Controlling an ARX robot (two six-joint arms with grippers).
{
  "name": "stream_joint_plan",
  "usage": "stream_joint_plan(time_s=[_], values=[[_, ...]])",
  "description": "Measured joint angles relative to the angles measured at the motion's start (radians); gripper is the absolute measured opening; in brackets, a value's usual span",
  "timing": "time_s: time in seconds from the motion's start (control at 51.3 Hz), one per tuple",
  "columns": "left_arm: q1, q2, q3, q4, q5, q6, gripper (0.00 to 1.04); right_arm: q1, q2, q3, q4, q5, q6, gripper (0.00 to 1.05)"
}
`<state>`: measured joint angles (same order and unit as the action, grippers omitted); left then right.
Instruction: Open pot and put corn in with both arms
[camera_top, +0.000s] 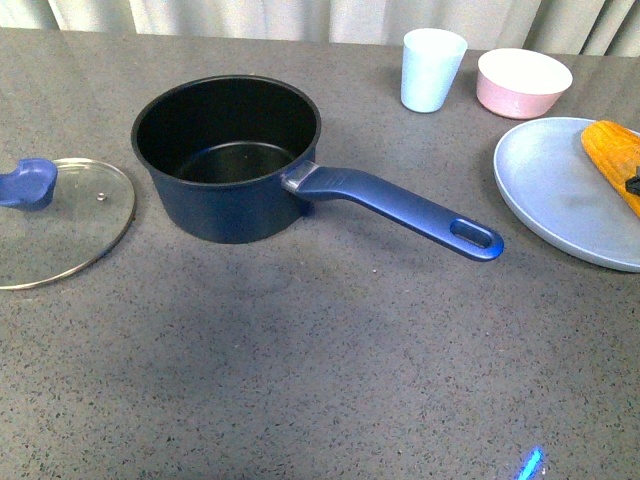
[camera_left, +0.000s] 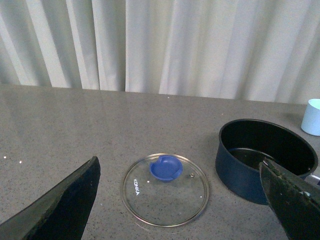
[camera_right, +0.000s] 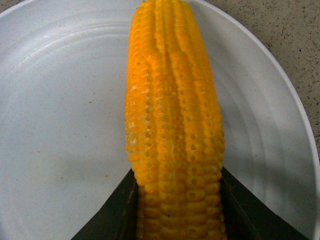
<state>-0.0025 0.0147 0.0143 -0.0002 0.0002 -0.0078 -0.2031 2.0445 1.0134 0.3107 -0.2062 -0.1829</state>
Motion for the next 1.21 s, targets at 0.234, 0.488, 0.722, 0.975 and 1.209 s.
stream_joint_plan(time_s=[0.234, 0.488, 0.722, 0.975, 1.209], values=[[0.0, 0.0, 0.0, 0.0, 0.0, 0.0, 0.96, 0.022, -0.146, -0.043, -0.004, -0.078, 0.0, 0.23], [0.0, 0.0, 0.0, 0.0, 0.0, 0.0, 0.96, 0.291, -0.315, -0.055, 0.0, -0.111, 0.098, 0.2], [0.0, 0.0, 0.0, 0.0, 0.0, 0.0, 0.96, 0.607, -0.154, 0.155, -0.032, -0.058, 0.188, 0.2], [0.0, 0.0, 0.0, 0.0, 0.0, 0.0, 0.96, 0.739, 0.041, 0.388, -0.12, -0.021, 0.203, 0.18], [0.0, 0.0, 0.0, 0.0, 0.0, 0.0, 0.96, 0.771, 0.109, 0.468, -0.149, 0.003, 0.213, 0.18]])
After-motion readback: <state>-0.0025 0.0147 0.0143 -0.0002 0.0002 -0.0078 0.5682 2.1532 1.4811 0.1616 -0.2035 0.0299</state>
